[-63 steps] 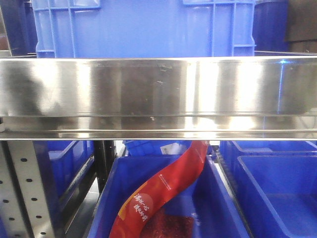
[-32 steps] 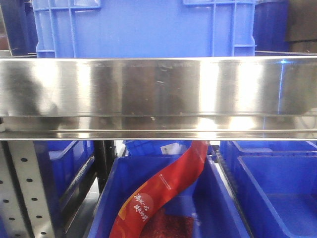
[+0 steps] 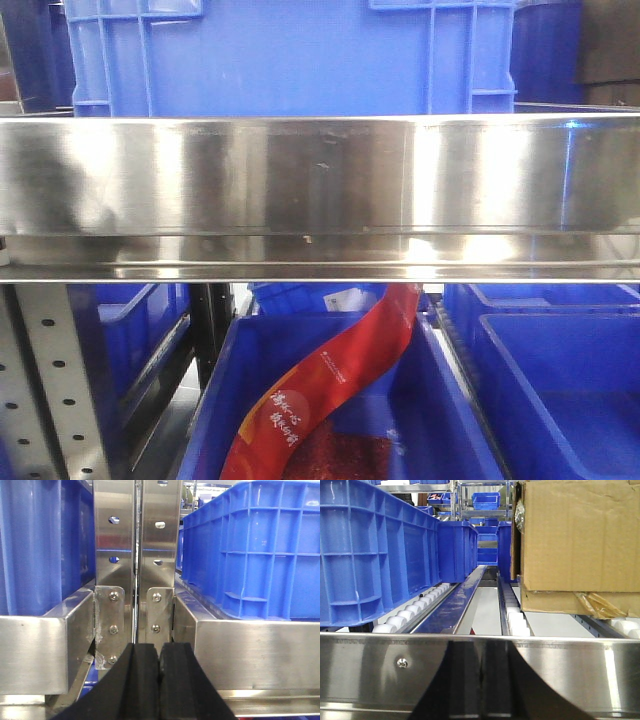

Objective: Grab PVC pipe and place in blue bin

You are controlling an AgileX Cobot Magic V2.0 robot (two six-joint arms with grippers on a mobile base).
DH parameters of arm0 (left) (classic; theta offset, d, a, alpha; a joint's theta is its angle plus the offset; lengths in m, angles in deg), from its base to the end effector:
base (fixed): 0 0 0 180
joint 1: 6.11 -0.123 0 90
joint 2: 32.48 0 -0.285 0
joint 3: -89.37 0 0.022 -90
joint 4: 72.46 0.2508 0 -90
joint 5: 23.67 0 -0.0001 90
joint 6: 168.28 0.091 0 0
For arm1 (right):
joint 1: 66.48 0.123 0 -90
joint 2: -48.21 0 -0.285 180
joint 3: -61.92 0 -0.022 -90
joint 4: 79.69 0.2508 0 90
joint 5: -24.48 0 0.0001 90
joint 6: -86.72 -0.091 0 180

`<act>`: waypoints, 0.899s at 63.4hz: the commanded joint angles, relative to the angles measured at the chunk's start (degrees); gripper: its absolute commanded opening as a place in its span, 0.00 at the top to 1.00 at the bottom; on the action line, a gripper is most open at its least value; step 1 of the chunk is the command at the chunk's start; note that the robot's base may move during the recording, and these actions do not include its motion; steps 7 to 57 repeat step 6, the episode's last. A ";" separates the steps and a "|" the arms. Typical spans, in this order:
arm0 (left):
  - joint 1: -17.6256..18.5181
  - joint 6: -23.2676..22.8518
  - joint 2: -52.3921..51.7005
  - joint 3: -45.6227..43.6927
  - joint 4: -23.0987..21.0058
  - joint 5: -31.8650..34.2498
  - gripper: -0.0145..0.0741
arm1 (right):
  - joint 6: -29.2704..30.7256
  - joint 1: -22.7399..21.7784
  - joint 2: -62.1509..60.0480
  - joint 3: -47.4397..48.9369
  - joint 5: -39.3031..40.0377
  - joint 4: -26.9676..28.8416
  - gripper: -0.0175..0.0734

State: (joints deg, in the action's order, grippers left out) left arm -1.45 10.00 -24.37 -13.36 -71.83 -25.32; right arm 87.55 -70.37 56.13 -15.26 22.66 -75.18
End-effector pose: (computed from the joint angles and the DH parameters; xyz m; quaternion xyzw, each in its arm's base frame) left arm 0.0568 -0.0046 0.2100 0.0213 0.6882 -0.0363 0.7243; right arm 0.0565 -0.0036 0.2104 0.0445 0.6864 -0.0005 0.7259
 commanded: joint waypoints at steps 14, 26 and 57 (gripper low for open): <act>-0.22 -0.19 -0.32 -0.06 0.13 0.90 0.96 | -0.01 0.08 -0.13 -0.05 0.94 -0.30 0.99; -0.22 -0.19 -0.32 -0.06 0.13 0.90 0.96 | -0.01 0.08 -0.13 -0.05 0.94 -0.30 0.99; -0.22 -0.19 -0.32 -0.06 0.13 0.90 0.96 | -0.01 0.08 -0.13 -0.05 0.94 -0.30 0.99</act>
